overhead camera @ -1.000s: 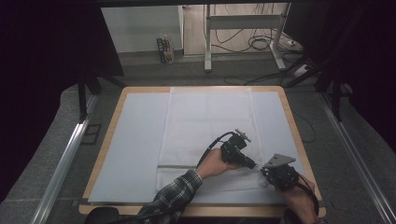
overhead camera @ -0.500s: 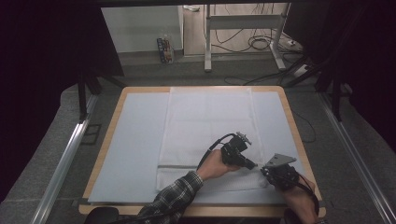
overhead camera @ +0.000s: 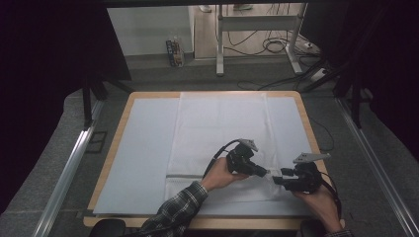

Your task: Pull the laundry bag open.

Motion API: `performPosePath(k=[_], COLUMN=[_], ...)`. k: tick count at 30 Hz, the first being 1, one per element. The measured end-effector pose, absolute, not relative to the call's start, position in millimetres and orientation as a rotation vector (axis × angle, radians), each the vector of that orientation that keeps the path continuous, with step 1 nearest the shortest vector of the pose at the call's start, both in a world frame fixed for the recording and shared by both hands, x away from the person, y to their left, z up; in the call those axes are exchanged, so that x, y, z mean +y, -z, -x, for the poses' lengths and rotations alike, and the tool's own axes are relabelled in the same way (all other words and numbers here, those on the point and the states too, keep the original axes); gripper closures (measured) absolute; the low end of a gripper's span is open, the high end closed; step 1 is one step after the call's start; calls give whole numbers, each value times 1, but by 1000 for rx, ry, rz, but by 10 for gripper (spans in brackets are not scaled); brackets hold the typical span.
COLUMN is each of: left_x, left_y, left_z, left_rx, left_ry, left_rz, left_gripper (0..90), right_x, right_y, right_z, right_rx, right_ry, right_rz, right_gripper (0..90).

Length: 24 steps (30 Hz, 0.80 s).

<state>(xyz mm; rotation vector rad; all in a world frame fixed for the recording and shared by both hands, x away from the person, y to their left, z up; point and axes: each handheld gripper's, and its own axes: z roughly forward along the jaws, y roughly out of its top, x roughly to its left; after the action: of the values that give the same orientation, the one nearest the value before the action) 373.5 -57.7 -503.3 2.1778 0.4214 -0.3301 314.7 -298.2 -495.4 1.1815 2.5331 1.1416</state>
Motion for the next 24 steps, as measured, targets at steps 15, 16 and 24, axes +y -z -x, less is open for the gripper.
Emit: performPosePath(k=[15, 16, 24], left_x=[-65, -65, -66], left_y=[510, 510, 508], left_z=[-370, -369, -364], left_rx=[456, 459, 447], left_ry=[270, 262, 202], left_rz=[-2204, -2213, -2268], left_gripper=[869, 870, 875], right_x=[-304, -301, -286], right_y=[494, 493, 492], right_z=[-326, -325, -316], right_rx=[2535, 2534, 2501], right_ry=[-1336, -1286, -1033], right_rz=[-1232, -1211, -1154], right_gripper=[834, 842, 864])
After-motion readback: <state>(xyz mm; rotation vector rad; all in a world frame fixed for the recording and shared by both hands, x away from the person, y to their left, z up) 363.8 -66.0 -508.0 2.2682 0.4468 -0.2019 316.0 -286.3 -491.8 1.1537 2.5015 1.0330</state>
